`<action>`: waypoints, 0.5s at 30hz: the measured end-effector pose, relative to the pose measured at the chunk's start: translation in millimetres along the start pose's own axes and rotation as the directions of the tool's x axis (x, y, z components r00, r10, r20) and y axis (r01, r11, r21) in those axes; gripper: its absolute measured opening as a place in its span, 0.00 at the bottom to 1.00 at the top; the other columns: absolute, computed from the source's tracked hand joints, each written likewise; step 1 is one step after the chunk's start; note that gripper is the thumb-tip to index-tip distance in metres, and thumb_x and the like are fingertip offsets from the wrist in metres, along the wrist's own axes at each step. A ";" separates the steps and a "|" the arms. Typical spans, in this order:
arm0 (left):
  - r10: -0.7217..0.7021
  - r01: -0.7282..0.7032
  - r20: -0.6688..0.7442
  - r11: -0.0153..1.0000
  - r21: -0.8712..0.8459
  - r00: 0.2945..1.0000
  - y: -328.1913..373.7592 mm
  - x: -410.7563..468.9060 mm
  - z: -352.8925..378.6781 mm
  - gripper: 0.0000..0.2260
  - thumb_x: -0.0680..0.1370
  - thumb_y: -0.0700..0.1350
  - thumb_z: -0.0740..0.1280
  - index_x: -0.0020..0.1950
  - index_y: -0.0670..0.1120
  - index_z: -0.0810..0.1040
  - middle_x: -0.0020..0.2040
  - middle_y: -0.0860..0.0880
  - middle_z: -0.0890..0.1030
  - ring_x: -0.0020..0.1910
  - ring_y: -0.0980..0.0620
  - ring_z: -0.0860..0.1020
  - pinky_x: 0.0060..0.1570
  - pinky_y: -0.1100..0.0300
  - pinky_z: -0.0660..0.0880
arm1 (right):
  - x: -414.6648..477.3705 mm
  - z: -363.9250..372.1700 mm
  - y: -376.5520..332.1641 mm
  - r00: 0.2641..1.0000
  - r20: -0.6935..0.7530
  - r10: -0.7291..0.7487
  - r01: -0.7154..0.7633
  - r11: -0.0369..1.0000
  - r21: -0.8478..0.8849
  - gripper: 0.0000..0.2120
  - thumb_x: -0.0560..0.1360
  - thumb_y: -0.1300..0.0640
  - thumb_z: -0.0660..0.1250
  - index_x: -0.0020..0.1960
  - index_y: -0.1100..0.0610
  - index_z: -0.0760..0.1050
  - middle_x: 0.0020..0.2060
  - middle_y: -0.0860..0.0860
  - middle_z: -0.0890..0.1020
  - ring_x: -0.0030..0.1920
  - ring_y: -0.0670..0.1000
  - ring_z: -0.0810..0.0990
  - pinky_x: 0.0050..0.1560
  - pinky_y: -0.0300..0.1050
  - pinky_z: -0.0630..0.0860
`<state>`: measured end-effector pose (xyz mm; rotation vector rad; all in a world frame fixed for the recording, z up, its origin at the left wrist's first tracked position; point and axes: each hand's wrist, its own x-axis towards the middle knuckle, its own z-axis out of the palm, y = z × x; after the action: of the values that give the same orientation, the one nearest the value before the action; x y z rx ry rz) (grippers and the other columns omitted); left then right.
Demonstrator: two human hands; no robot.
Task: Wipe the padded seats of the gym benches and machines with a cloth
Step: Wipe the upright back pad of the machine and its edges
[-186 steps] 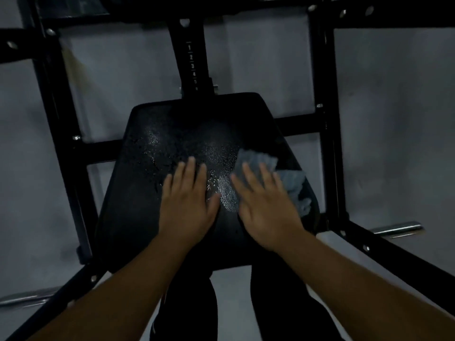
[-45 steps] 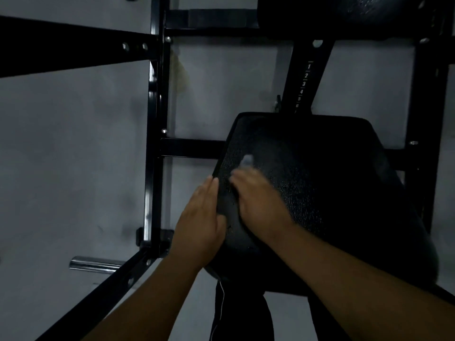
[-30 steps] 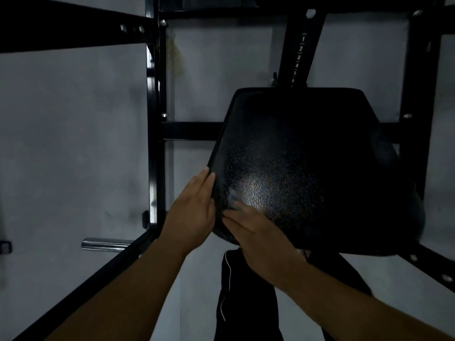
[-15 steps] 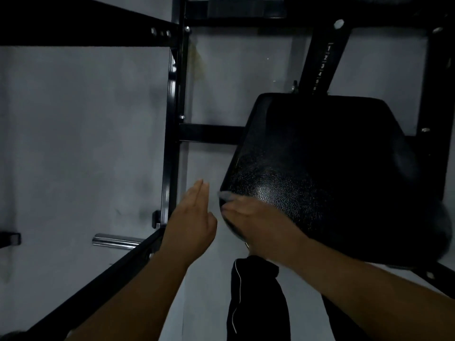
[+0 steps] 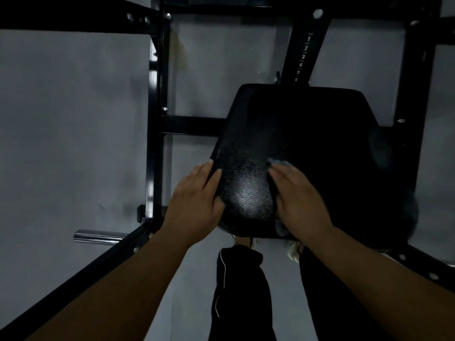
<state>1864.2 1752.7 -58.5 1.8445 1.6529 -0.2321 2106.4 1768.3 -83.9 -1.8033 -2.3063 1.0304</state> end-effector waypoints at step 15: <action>0.216 -0.217 0.030 0.974 0.061 0.976 110.9 24.9 35.4 0.28 0.78 0.52 0.54 0.77 0.44 0.67 0.78 0.44 0.64 0.77 0.45 0.61 0.75 0.48 0.55 | 6.4 -37.2 55.3 0.991 -0.039 0.128 -0.128 0.992 -0.020 0.23 0.71 0.66 0.57 0.63 0.64 0.77 0.60 0.59 0.80 0.64 0.60 0.75 0.76 0.56 0.62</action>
<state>1983.2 1753.2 -61.5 2.0445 1.4293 -0.2140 2166.8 1797.2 -85.7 -1.9842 -2.2148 0.9809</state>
